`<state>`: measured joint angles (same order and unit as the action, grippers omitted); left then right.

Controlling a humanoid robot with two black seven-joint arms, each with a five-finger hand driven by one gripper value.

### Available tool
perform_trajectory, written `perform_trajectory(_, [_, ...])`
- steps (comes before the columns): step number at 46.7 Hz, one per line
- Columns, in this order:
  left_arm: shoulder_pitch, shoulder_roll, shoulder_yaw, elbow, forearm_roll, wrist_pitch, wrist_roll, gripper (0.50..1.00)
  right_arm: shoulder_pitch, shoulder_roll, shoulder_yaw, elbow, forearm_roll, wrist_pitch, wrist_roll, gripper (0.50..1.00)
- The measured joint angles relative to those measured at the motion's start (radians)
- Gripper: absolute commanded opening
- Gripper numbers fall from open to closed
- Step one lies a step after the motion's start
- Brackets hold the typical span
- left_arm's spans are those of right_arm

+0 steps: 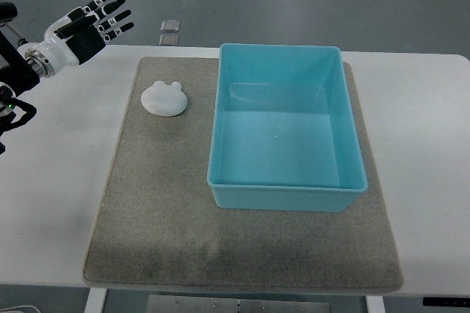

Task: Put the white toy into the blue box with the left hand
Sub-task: 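Move the left hand toward the white toy on the mat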

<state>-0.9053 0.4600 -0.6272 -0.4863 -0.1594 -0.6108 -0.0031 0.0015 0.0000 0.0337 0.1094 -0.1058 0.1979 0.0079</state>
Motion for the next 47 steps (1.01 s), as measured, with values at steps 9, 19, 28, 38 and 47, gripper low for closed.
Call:
perform_trajectory(9, [0.003, 0.000, 0.000, 0.001, 0.000, 0.000, 0.000, 0.996, 0.000, 0.000, 0.000, 0.000, 0.000, 0.000, 0.000, 0.936])
perform_trajectory(19, [0.003, -0.001, 0.000, 0.001, 0.000, 0.000, 0.000, 0.996, 0.000, 0.000, 0.000, 0.000, 0.000, 0.000, 0.000, 0.936])
perform_trajectory(28, [0.001, -0.001, 0.006, 0.004, 0.001, 0.000, 0.000, 0.996, 0.000, 0.000, 0.000, 0.000, 0.000, 0.000, 0.000, 0.936])
perform_trajectory(38, [-0.004, 0.015, 0.048, -0.005, 0.039, 0.000, -0.007, 0.996, 0.000, 0.000, 0.000, 0.000, 0.000, 0.000, 0.000, 0.936])
perform_trajectory(47, [-0.040, 0.039, 0.063, -0.024, 0.328, 0.000, -0.026, 0.994, 0.000, 0.000, 0.000, 0.000, 0.000, 0.000, 0.000, 0.936])
